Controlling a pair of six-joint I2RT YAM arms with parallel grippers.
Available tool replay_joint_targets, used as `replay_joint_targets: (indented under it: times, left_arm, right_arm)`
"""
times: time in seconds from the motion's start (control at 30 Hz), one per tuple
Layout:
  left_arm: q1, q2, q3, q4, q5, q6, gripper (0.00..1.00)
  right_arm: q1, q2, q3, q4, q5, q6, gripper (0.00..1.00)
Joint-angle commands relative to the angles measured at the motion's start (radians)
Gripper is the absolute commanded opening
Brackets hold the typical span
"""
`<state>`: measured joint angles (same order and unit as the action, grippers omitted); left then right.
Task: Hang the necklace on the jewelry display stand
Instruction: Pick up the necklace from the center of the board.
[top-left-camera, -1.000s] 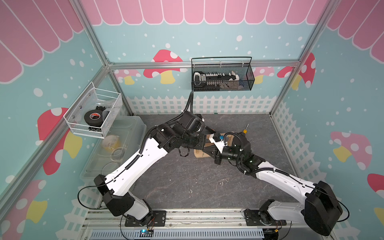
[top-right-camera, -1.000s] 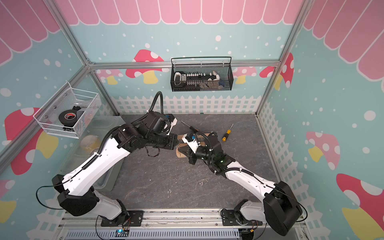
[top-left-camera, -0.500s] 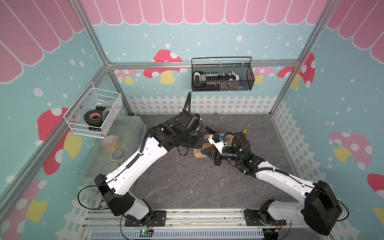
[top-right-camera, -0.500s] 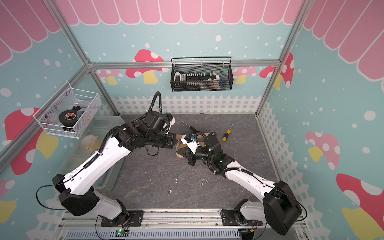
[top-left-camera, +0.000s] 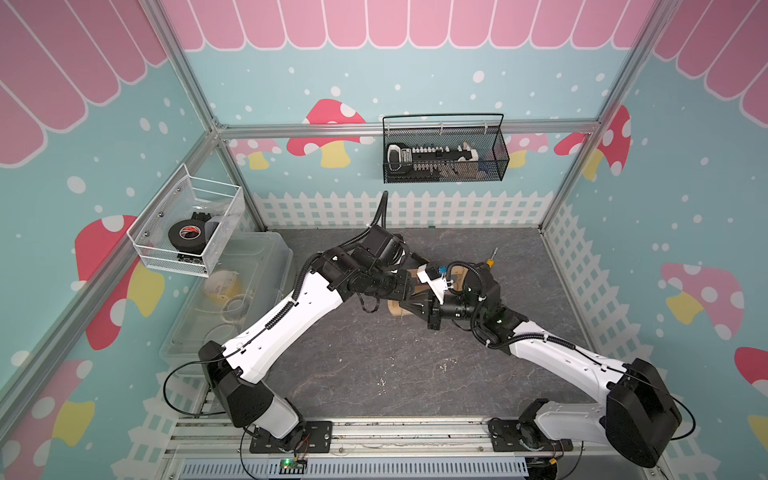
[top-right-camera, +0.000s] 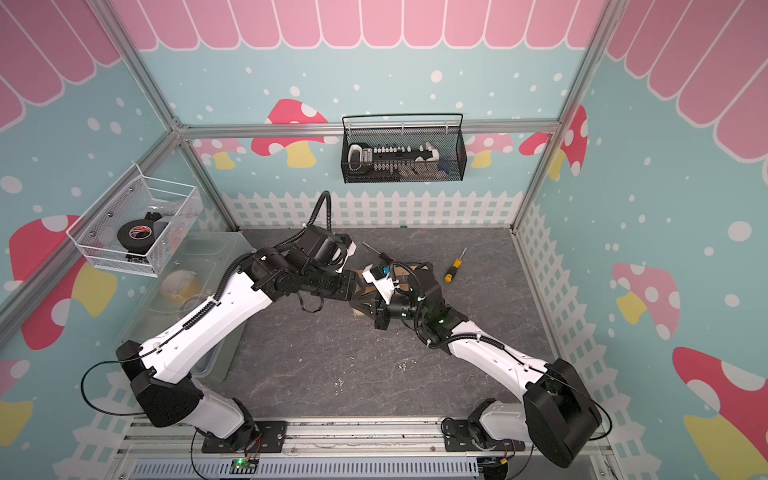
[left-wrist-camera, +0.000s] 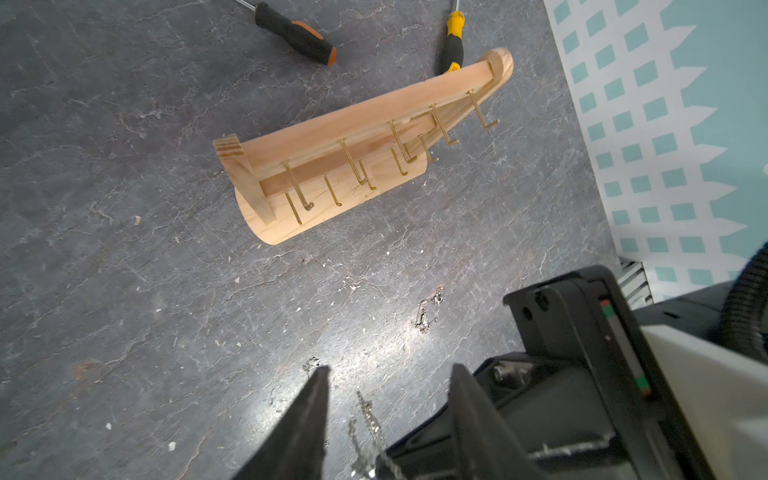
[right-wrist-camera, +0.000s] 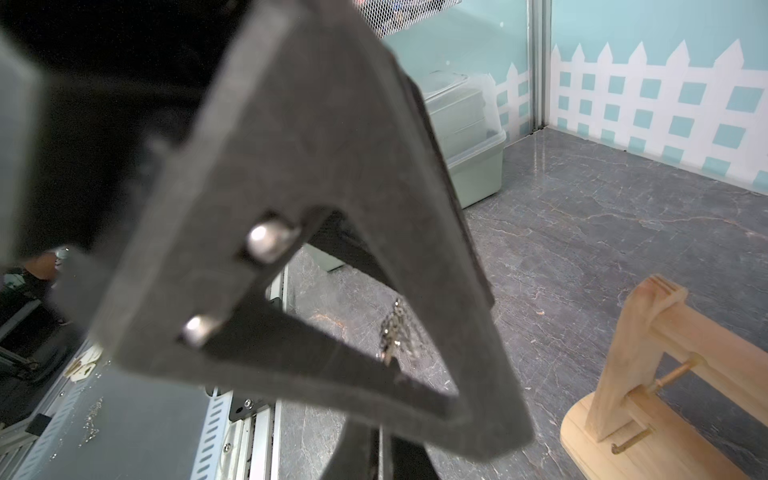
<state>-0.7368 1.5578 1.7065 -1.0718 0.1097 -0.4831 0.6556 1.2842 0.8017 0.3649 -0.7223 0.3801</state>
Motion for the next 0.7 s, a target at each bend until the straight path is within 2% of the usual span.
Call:
replay_joint_targets:
  times: [0.0,0.13,0.23,0.43,0.57,0.67]
  left_arm:
    - [0.021,-0.028,-0.007,0.008,-0.005,0.021,0.57]
    - [0.076,-0.039,-0.014,0.01,-0.018,0.024,0.66]
    - [0.114,-0.04,-0.016,0.018,-0.027,0.03,0.68]
    - [0.178,-0.039,-0.037,0.056,-0.047,0.019,0.69]
    - [0.182,-0.042,-0.056,0.067,-0.1,0.007,0.69]
    - [0.181,-0.094,-0.125,0.129,-0.122,-0.018,0.67]
  right_arm:
    - [0.006,0.016,0.033,0.035,-0.035,0.055,0.0]
    - [0.006,0.029,0.037,0.041,-0.052,0.08,0.0]
    - [0.006,0.032,0.034,0.051,-0.053,0.1,0.0]
    - [0.005,0.035,0.03,0.061,-0.042,0.139,0.0]
    - [-0.006,0.042,0.031,0.06,-0.024,0.165,0.0]
    - [-0.026,0.044,0.029,0.048,-0.008,0.178,0.0]
